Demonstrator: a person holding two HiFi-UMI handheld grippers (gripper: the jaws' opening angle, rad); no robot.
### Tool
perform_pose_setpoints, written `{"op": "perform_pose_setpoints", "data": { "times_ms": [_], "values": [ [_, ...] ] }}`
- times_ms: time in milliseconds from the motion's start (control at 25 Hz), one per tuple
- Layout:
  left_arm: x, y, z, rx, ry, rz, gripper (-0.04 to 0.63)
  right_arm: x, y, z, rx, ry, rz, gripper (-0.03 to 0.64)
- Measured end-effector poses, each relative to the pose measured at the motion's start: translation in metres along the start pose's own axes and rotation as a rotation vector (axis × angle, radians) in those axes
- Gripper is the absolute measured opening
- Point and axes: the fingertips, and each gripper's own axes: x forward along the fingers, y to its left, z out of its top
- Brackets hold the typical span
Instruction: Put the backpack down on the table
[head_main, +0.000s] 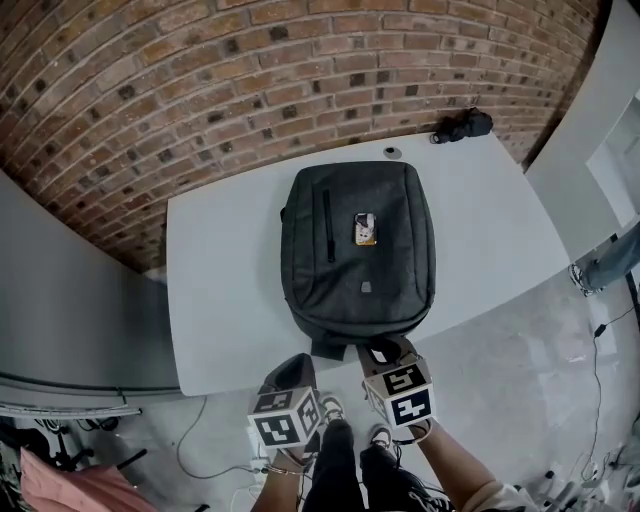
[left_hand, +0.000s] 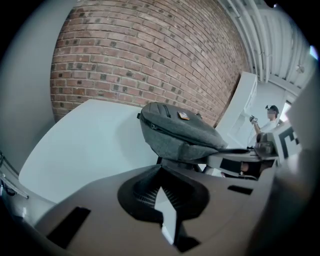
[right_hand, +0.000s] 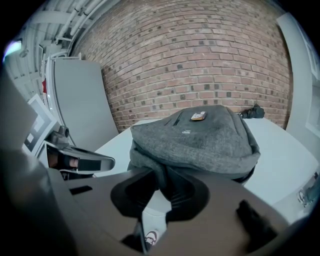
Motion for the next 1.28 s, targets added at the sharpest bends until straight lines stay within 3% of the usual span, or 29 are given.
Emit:
{"op": "perform_pose_setpoints", "data": {
  "times_ms": [360, 800, 1280],
  "values": [
    [0.006, 0.008, -0.021, -0.033, -0.005, 0.022, 0.012, 0.003, 0.004, -0.006, -0.057, -0.071, 0.005, 0.055],
    [0.002, 0.003, -0.025, -0.062, -0.034, 0.032, 0.012, -0.001, 0.012, -0.01, -0.206, -0.059, -0.019, 0.066],
    [-0.022, -0.004, -0.032, -0.079, -0.063, 0.063, 0.012, -0.005, 0.014, -0.018, -0.231, -0.008, 0.013, 0.087]
  ]
}}
